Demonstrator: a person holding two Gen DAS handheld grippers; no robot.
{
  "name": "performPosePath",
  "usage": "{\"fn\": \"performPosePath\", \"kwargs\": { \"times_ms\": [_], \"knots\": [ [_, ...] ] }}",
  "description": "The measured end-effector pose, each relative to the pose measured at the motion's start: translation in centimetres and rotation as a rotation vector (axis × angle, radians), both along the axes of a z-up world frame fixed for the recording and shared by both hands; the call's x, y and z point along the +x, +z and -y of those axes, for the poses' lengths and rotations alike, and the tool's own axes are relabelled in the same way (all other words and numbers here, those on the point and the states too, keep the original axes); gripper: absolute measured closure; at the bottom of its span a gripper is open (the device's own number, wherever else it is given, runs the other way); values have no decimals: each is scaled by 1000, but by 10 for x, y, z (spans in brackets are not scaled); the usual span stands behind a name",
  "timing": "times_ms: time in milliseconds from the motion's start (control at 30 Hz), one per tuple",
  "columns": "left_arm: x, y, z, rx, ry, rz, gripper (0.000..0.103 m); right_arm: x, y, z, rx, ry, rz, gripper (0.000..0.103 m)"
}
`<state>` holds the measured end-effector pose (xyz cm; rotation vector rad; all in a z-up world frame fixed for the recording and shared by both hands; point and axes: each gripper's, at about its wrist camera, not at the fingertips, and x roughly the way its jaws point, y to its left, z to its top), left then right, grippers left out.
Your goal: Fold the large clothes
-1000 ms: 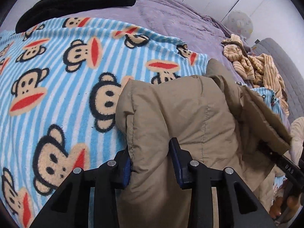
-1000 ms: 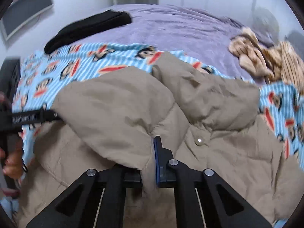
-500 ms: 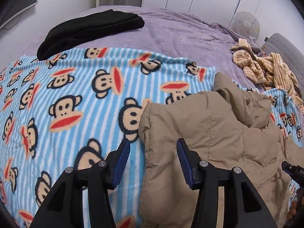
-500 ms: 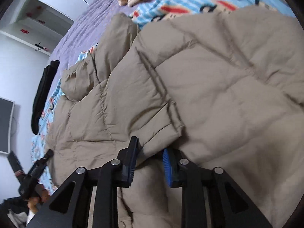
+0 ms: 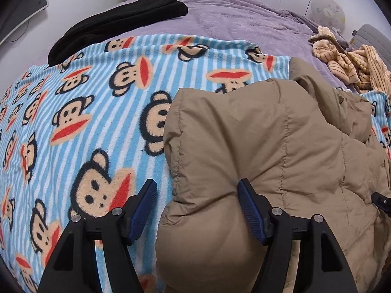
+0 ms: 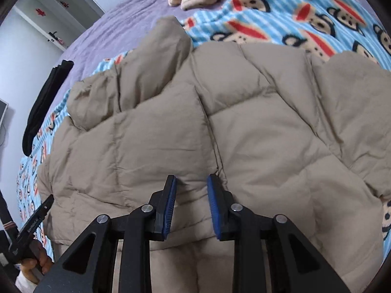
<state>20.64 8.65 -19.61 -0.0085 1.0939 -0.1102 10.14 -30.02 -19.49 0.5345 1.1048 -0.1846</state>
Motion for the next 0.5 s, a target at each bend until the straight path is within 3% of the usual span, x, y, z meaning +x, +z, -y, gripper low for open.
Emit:
{"fn": "performPosePath", "kwargs": {
  "times_ms": [167,233,333,500],
  "knots": [
    [-6,19,4,59,-21,2,33,-15,8,6,-41,12,-15,72],
    [-14,29,8,61,-43,12,33,-25,15,14,0,-7,-1,71],
    [-29,40,19,61,-71,8,33,-45,20,27,69,-52,10,56],
    [-59,41,50,28,-123,-57,33,-68,20,32,137,-73,8,47]
  ]
}}
